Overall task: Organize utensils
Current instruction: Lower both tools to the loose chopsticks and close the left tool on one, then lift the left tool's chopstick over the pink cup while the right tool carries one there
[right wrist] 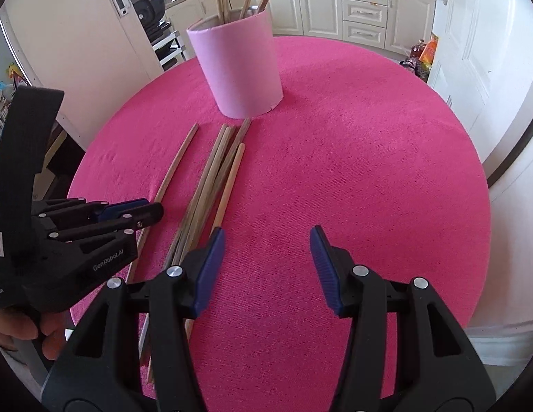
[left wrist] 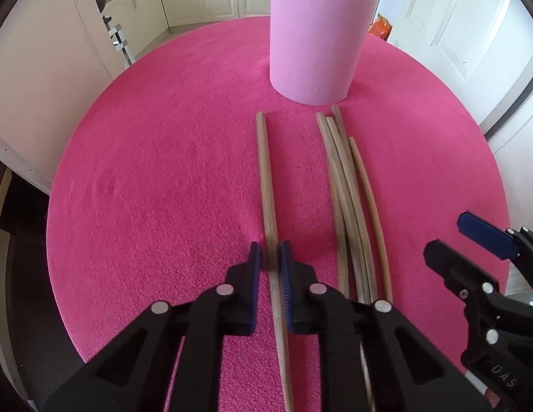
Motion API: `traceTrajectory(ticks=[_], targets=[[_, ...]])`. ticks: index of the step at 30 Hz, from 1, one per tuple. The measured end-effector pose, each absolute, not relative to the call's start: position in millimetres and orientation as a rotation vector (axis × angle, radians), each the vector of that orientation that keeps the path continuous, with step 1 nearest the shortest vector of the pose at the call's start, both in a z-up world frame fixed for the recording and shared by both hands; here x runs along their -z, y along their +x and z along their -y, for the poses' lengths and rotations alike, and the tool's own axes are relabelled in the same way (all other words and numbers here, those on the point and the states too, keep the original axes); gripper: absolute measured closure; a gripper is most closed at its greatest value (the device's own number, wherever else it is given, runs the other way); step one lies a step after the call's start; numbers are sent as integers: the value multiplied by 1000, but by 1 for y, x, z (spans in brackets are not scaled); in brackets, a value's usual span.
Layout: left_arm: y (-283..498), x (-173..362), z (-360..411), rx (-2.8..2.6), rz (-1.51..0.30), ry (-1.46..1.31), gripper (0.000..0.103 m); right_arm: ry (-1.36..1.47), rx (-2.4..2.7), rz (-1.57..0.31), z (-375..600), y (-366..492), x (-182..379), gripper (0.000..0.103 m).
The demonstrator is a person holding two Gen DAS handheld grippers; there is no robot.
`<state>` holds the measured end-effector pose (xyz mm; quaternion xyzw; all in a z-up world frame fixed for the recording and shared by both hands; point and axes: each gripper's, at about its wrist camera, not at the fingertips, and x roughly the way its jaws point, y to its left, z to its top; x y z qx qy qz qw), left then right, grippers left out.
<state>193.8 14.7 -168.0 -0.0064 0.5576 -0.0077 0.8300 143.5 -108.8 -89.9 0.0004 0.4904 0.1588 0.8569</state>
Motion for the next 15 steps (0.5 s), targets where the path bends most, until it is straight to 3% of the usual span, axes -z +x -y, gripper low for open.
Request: traceTrajectory(ticks=[11, 15], targets=[[181, 164, -29, 45, -1181, -65, 95, -98, -314, -1088, 73, 149, 104, 53], [177, 163, -36, 58, -1169, -66, 94, -132, -301, -1098, 65, 152, 109, 63]])
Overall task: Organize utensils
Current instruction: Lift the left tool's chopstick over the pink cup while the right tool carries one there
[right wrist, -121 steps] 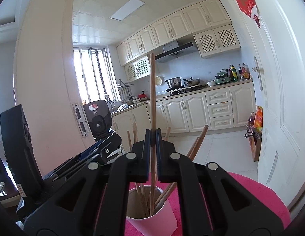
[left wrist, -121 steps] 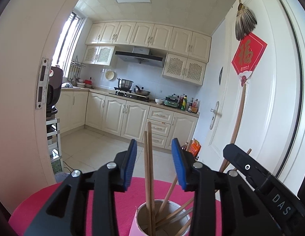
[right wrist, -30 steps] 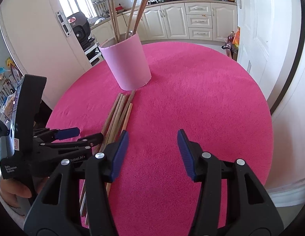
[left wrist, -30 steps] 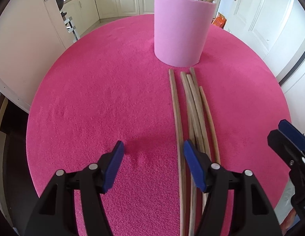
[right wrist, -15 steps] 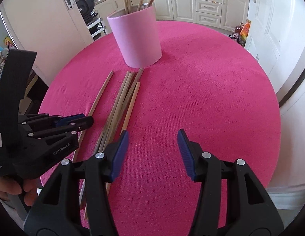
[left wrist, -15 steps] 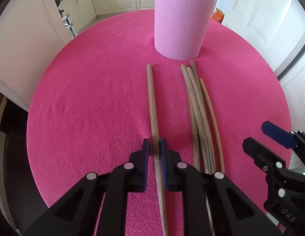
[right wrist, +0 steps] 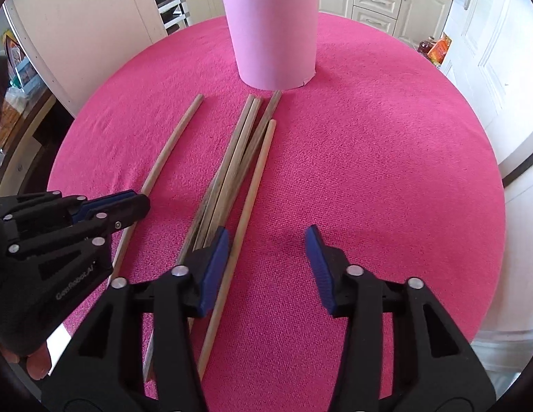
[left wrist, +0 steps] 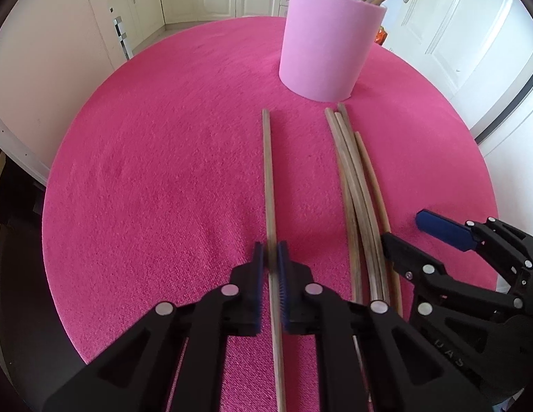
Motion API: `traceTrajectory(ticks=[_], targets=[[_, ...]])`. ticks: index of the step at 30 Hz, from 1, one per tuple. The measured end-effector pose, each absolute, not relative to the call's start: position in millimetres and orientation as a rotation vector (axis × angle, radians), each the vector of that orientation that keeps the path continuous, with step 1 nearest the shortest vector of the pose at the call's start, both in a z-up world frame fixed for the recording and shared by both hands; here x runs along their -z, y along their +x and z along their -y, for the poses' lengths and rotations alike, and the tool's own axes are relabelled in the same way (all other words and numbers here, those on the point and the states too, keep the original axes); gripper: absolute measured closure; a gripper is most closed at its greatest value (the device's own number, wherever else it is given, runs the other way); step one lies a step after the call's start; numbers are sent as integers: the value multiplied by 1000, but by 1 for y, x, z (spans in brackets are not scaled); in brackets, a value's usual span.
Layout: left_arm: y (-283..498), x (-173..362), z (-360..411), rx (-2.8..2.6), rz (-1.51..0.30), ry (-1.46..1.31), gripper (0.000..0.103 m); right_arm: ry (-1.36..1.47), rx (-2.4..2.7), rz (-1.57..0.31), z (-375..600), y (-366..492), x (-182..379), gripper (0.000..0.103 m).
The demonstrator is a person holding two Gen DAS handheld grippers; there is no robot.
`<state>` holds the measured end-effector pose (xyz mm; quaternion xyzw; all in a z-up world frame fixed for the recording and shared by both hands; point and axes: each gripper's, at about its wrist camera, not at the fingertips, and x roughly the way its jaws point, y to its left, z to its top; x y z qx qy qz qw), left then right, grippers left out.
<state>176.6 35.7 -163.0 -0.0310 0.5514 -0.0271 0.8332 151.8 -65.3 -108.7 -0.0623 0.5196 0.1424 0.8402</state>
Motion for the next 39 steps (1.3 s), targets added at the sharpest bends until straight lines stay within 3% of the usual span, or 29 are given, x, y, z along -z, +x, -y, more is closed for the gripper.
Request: traceTrajectory(ticks=[3, 5, 10, 23, 39], targets=[[173, 165, -39, 61, -1166, -74, 95, -163, -290, -1093, 61, 153, 109, 71], [173, 164, -41, 64, -1167, -78, 95, -167, -295, -1093, 62, 154, 109, 84], [171, 164, -52, 84, -1172, -109, 97, -95, -314, -1101, 79, 159, 106, 95], [153, 128, -57, 155, -1019, -159, 97, 105, -424, -931, 122, 144, 72, 97], [150, 29, -41, 227, -384, -198, 97, 279, -549, -439, 142, 137, -19, 97]])
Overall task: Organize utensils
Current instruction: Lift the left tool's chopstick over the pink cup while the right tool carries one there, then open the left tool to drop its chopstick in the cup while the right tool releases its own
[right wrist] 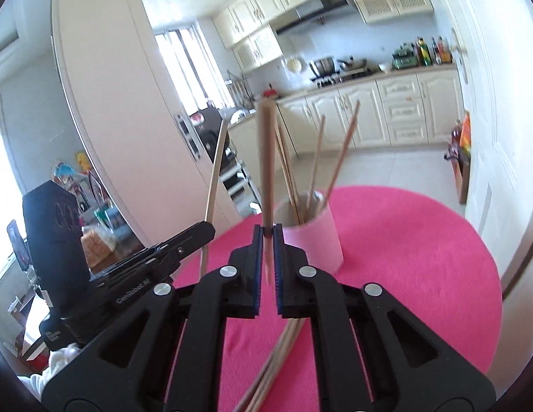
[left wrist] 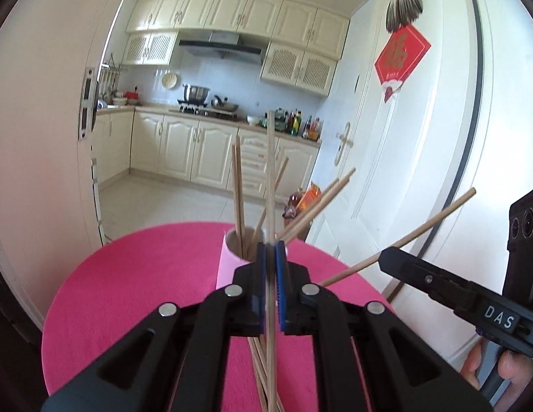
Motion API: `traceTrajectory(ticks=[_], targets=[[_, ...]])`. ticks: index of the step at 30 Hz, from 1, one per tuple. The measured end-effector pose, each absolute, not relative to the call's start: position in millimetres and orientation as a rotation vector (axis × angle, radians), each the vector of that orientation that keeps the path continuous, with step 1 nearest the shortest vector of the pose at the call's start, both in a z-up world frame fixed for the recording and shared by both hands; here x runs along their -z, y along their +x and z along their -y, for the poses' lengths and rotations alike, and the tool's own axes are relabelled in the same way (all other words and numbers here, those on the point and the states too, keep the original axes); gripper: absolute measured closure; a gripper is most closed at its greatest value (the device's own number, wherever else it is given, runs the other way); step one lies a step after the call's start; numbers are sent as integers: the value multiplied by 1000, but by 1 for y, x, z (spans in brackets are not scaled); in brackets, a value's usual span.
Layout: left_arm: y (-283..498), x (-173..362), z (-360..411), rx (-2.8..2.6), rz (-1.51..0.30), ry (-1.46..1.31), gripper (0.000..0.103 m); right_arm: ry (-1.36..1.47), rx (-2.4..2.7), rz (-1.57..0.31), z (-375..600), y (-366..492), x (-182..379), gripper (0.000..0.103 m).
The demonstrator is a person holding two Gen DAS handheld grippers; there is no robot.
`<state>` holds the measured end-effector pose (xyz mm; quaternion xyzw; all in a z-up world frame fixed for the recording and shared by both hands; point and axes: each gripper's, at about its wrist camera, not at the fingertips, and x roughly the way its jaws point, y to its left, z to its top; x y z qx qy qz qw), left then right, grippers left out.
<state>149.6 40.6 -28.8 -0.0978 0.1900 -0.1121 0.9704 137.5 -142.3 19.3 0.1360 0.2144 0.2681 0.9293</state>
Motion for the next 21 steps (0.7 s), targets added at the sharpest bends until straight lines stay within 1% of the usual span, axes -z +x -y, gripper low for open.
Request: traceTrajectory(ticks=[6, 9, 12, 16, 21], targets=[[179, 0, -28, 184, -205, -189, 97, 282, -550, -331, 149, 160, -48, 97], [192, -14, -27, 162, -134, -198, 97, 282, -545, -290, 151, 173, -56, 97], [208, -18, -28, 138, -80, -202, 97, 285, -544, -259, 152, 181, -60, 97], [234, -19, -29, 123, -43, -234, 97, 253, -524, -248, 148, 196, -57, 97], [258, -6, -31, 118, -53, -268, 97, 240, -526, -276, 145, 212, -45, 97]])
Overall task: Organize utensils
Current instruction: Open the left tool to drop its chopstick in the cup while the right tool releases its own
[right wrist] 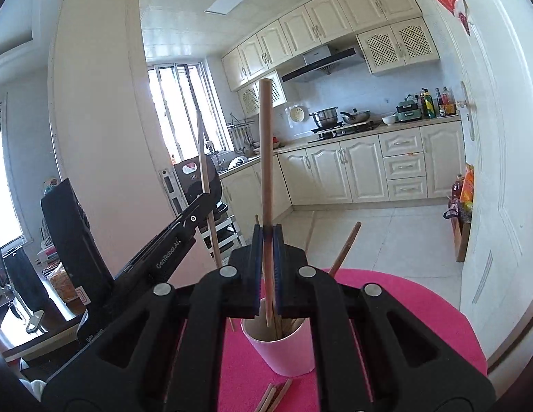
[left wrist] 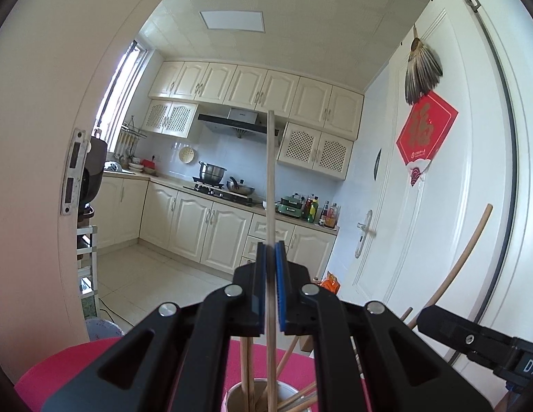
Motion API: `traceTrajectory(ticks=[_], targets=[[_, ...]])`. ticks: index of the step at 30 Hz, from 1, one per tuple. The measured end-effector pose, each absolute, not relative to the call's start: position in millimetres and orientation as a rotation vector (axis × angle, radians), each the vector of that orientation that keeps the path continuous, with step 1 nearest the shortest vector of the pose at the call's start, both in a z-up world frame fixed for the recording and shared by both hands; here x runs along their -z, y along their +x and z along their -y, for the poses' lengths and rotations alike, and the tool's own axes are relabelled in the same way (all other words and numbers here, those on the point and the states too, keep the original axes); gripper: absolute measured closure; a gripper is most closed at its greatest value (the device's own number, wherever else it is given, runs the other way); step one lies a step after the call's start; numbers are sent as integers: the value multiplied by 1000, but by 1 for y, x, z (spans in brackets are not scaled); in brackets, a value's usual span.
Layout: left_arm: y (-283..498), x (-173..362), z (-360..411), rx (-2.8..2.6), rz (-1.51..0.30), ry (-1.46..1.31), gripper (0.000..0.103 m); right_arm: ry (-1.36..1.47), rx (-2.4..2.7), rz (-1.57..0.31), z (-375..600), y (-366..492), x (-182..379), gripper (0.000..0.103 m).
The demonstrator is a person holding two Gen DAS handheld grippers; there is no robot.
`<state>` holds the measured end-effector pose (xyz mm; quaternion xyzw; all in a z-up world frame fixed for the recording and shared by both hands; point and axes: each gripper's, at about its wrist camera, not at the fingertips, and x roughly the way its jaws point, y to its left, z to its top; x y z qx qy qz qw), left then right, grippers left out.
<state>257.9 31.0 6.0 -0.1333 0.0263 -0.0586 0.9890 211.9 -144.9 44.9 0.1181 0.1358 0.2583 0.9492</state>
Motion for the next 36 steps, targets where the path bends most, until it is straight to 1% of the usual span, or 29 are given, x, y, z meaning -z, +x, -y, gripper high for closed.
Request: traceTrajectory(ticks=[9, 16, 17, 18, 19, 20, 36], targets=[[276, 21, -25, 106, -98, -230, 97, 256, -547, -344, 142, 228, -23, 97], [281, 32, -23, 119, -154, -216, 97, 255, -552, -378, 140, 233, -17, 97], [280, 33, -23, 120, -163, -216, 95, 254, -553, -383, 139, 233, -17, 97], [280, 33, -24, 118, -170, -217, 85, 253, -552, -387, 139, 233, -16, 97], [279, 33, -25, 117, -173, -220, 78, 253, -551, -390, 138, 234, -17, 97], [277, 33, -26, 116, -171, -224, 73, 254, -551, -393, 138, 233, -16, 97], [251, 20, -27, 85, -182, -163, 73, 257, -516, -410, 133, 228, -18, 97]])
